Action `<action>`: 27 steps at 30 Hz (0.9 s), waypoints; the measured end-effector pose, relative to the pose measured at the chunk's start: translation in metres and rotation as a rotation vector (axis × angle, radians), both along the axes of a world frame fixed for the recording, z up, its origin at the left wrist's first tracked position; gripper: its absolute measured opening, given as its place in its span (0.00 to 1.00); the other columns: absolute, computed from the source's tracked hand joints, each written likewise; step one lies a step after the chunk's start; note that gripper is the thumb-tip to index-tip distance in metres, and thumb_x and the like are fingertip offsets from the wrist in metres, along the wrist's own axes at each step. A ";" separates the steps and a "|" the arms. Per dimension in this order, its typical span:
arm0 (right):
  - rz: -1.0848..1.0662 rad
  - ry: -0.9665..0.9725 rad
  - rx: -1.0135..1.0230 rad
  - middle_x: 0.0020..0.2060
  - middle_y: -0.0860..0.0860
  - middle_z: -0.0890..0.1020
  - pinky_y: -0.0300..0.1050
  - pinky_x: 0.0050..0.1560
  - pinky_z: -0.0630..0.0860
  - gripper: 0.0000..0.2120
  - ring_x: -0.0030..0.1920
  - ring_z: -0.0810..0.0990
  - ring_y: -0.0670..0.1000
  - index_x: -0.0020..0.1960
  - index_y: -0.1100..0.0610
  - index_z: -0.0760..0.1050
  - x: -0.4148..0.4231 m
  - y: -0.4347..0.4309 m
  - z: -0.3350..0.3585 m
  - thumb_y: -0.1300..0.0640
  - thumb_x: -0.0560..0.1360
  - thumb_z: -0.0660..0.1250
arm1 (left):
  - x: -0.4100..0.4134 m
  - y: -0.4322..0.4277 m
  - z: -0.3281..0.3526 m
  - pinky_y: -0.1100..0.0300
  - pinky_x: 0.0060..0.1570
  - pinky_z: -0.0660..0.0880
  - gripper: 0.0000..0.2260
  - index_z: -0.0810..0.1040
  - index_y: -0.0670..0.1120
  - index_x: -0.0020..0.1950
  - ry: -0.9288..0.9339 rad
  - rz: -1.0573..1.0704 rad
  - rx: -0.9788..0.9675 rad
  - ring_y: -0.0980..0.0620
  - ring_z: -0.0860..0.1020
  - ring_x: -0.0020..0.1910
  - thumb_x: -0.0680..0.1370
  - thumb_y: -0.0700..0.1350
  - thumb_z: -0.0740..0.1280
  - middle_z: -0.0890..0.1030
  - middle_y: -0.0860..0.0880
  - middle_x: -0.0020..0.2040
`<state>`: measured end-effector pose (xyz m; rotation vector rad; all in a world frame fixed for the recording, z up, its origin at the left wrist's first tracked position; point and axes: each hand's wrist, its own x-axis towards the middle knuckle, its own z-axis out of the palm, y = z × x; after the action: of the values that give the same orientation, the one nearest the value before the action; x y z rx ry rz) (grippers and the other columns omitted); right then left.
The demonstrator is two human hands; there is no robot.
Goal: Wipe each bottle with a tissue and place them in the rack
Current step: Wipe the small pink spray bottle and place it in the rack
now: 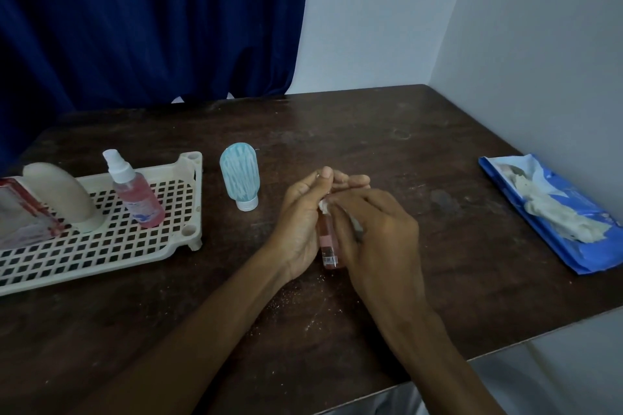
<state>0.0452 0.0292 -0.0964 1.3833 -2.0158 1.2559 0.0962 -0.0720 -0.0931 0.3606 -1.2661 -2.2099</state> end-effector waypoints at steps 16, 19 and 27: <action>-0.013 -0.007 0.002 0.42 0.50 0.82 0.29 0.46 0.73 0.07 0.43 0.79 0.45 0.46 0.60 0.84 -0.001 0.011 0.000 0.59 0.77 0.67 | 0.002 0.002 0.004 0.54 0.56 0.79 0.16 0.79 0.41 0.49 0.041 -0.019 0.074 0.44 0.83 0.57 0.83 0.50 0.58 0.83 0.39 0.56; -0.038 -0.019 0.001 0.42 0.49 0.83 0.29 0.45 0.73 0.04 0.42 0.80 0.46 0.46 0.59 0.83 -0.007 0.011 0.002 0.65 0.74 0.71 | 0.003 0.000 0.006 0.52 0.58 0.79 0.18 0.78 0.37 0.55 0.061 -0.068 0.130 0.42 0.81 0.59 0.84 0.50 0.56 0.83 0.37 0.58; -0.025 0.023 0.009 0.45 0.49 0.83 0.23 0.50 0.69 0.08 0.45 0.78 0.44 0.51 0.58 0.84 -0.003 0.002 0.013 0.58 0.77 0.66 | 0.005 -0.003 0.010 0.58 0.51 0.80 0.13 0.78 0.36 0.58 0.029 -0.077 0.073 0.49 0.83 0.55 0.83 0.44 0.59 0.83 0.41 0.58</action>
<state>0.0421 0.0310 -0.0830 1.3661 -2.0193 1.2164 0.1016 -0.0746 -0.0828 0.3115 -1.2047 -2.3231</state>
